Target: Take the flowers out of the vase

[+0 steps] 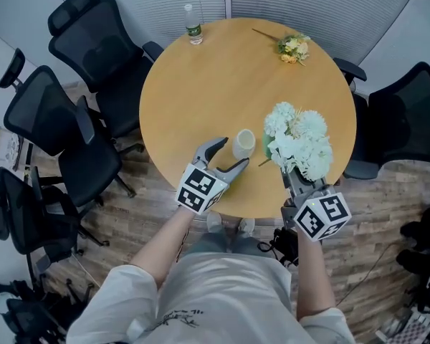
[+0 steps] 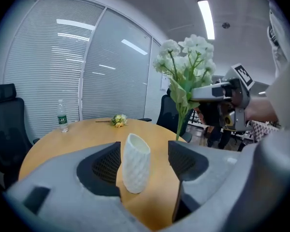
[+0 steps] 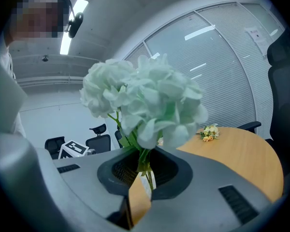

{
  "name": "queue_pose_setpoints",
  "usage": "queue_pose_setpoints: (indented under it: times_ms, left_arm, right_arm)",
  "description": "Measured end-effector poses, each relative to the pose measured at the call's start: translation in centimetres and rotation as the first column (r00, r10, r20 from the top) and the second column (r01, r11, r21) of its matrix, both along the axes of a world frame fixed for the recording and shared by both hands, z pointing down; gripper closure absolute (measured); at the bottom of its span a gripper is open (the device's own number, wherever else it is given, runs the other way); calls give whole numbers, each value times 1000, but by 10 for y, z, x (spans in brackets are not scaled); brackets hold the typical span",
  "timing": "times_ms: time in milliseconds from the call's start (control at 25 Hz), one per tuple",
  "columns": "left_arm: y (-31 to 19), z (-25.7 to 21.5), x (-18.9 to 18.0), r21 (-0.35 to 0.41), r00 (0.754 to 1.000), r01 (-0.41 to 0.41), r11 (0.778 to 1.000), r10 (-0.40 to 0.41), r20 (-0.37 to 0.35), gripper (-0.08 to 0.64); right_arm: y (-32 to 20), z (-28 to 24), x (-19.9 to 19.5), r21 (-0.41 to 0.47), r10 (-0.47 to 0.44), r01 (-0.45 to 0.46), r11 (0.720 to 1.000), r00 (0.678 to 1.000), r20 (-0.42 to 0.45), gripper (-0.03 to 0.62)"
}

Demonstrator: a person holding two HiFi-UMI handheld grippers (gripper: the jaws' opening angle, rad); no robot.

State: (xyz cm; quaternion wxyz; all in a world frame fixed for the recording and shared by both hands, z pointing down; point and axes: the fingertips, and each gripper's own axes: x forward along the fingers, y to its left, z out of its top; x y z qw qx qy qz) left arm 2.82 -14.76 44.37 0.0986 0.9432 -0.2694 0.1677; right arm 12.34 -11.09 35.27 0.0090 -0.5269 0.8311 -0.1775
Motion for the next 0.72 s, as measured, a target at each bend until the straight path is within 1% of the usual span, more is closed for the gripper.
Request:
queue_pose_setpoints:
  times_ms: [80, 240, 360, 480, 720]
  left_arm:
    - [6, -8, 1, 16, 1000, -5, 1000, 5, 3, 274]
    - [28, -21, -7, 15, 1000, -6, 1000, 7, -28, 392]
    - [35, -27, -13, 17, 1000, 8, 1000, -8, -30, 462]
    - [44, -32, -19, 32, 1000, 24, 999, -24, -19, 498]
    - [60, -49, -24, 31, 999, 46, 998, -45, -25, 533]
  right_arm:
    - [1, 0, 0, -6, -2, 2, 1000, 1000, 1, 546]
    - [19, 0, -6, -14, 2, -2, 1000, 1000, 0, 545]
    - [25, 1, -8, -26, 7, -7, 1000, 1000, -9, 546]
    - [32, 3, -9, -35, 15, -16, 999, 1000, -12, 545]
    - [43, 1, -12, -29, 3, -4, 1000, 1000, -18, 546]
